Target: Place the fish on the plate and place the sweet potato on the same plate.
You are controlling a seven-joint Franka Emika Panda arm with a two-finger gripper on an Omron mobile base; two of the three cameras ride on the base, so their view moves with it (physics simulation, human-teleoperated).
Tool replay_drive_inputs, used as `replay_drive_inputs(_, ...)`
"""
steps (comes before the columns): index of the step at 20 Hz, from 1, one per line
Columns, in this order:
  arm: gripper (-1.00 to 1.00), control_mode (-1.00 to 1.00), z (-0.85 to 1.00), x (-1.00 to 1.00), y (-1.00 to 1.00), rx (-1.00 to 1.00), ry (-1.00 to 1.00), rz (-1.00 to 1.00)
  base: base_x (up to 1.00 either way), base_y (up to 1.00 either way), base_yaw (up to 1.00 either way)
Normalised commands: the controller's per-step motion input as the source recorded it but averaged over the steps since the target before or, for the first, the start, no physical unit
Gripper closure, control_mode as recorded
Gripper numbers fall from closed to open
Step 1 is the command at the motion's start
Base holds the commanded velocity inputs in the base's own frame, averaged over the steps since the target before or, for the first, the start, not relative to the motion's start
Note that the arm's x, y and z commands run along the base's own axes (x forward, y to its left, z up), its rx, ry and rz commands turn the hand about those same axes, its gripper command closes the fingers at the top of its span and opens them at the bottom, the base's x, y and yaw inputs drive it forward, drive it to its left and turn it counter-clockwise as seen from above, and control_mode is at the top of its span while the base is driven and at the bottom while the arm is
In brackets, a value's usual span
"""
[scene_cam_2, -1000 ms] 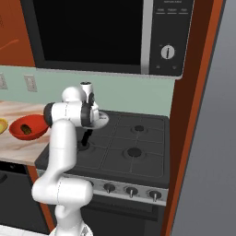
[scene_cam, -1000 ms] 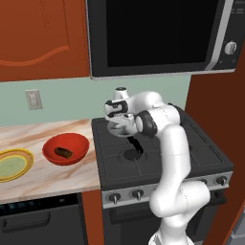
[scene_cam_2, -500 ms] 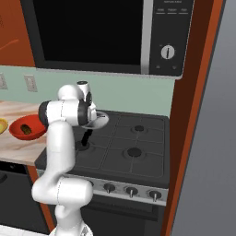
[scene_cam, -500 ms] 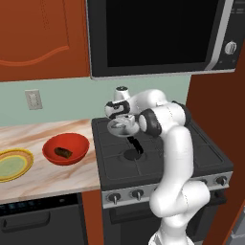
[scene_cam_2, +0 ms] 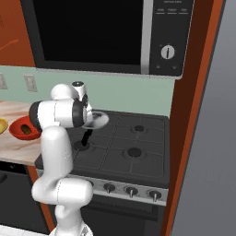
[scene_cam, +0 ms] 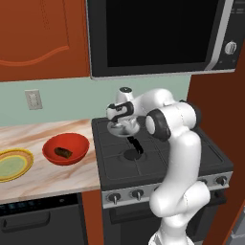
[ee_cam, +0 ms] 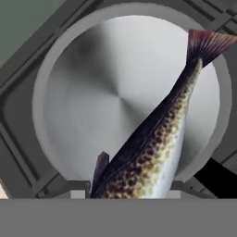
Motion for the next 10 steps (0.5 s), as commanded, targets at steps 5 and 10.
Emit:
replay_drive_inputs(5, 1.0, -1.0, 0.15, -0.45, 0.25, 0.08, -0.09, 0.01, 0.0, 0.0, 0.0)
replay_drive_inputs(10, 1.0, -1.0, 0.25, -0.39, 0.34, 0.02, -0.14, 0.04, 0.0, 0.0, 0.0)
